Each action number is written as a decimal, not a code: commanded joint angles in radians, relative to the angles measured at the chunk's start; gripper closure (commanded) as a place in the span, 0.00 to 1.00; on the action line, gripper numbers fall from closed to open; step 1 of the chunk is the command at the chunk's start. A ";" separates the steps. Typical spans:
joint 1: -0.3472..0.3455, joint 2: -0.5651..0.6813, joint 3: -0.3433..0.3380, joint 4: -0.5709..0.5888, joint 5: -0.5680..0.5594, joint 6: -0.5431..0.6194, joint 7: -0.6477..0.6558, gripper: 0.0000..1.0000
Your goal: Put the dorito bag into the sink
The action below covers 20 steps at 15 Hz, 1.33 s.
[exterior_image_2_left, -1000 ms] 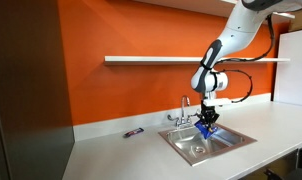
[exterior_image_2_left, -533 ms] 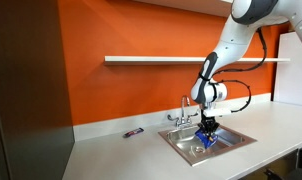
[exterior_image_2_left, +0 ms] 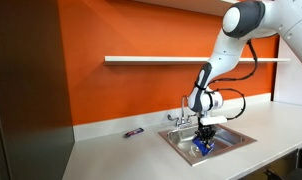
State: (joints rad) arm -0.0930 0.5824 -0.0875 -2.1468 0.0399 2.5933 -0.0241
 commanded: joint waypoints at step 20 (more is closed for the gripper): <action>-0.029 0.149 0.025 0.104 0.006 0.000 -0.017 1.00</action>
State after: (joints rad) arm -0.0957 0.7188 -0.0844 -2.0600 0.0400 2.5937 -0.0241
